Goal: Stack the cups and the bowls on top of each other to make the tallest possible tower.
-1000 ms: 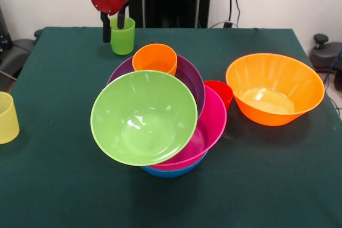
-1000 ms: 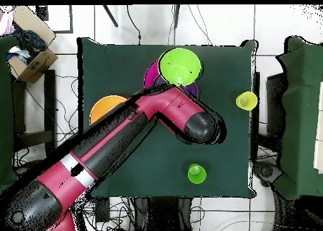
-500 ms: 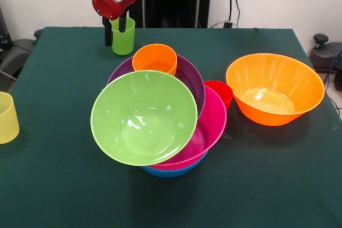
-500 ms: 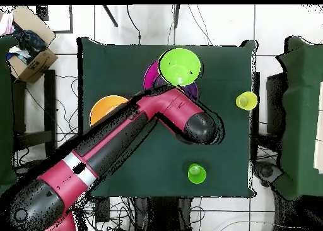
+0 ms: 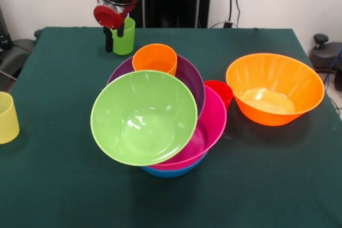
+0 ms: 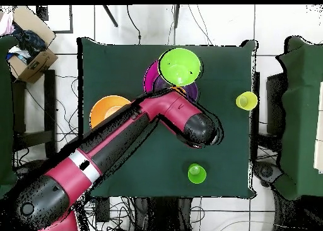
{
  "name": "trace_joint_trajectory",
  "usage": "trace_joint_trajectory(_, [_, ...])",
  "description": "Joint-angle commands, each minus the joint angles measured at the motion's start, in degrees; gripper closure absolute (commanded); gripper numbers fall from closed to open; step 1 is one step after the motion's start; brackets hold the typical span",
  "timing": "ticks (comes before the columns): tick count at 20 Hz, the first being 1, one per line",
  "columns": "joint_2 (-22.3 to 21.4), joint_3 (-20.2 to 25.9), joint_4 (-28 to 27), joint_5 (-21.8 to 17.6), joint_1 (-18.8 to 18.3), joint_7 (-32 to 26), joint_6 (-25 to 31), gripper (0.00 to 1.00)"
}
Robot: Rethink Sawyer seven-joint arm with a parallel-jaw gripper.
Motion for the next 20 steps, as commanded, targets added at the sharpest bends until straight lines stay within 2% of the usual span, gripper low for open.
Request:
trace_joint_trajectory(1, [3.4, 10.9, -6.6, -2.1, -0.1, -17.4, 5.2, 0.0])
trace_joint_trajectory(11, [-0.5, 11.3, -5.5, -0.6, -0.3, -18.7, 3.5, 0.0])
trace_joint_trajectory(20, [-2.0, 10.9, -3.5, -2.1, 0.9, -18.7, 1.4, 0.0])
